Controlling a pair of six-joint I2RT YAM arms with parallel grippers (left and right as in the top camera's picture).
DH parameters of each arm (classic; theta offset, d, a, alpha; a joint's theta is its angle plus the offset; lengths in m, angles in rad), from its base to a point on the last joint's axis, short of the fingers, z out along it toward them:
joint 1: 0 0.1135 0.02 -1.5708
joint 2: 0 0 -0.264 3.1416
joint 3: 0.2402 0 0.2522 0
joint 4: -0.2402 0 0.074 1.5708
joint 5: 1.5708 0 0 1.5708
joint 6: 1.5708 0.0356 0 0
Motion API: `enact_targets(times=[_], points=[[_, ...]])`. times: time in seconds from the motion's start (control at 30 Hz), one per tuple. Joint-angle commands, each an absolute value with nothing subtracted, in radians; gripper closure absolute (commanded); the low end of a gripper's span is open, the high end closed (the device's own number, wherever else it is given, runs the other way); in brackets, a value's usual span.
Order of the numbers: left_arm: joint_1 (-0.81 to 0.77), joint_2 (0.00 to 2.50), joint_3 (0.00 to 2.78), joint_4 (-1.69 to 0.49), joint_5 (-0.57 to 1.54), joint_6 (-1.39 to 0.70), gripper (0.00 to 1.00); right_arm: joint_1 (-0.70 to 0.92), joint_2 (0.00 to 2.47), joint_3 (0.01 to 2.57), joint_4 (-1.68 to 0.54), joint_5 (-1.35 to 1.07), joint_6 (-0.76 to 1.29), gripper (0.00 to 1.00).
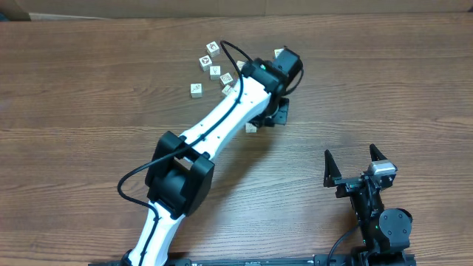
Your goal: Form a horizontal line
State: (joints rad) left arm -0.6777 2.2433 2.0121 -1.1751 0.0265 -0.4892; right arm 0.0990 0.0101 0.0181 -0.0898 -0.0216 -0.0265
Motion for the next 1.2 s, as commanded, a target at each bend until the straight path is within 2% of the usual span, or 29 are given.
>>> enact_targets(times=[0.0, 0.37, 0.73, 1.17], points=[[-0.686, 2.257, 1.987, -1.148, 0.019, -0.473, 0.96, 0.103, 0.004, 0.008, -0.084, -0.02, -0.031, 0.0], [-0.688, 2.257, 1.845, -1.016, -0.071, -0.476, 0.96, 0.103, 0.004, 0.008, -0.084, -0.021, -0.031, 0.0], [-0.673, 2.257, 1.833, -0.997, -0.142, -0.475, 0.96, 0.103, 0.004, 0.008, -0.084, -0.021, -0.031, 0.0], [-0.674, 2.257, 1.803, -0.945, -0.1, -0.486, 0.96, 0.103, 0.004, 0.008, -0.084, -0.02, -0.031, 0.0]])
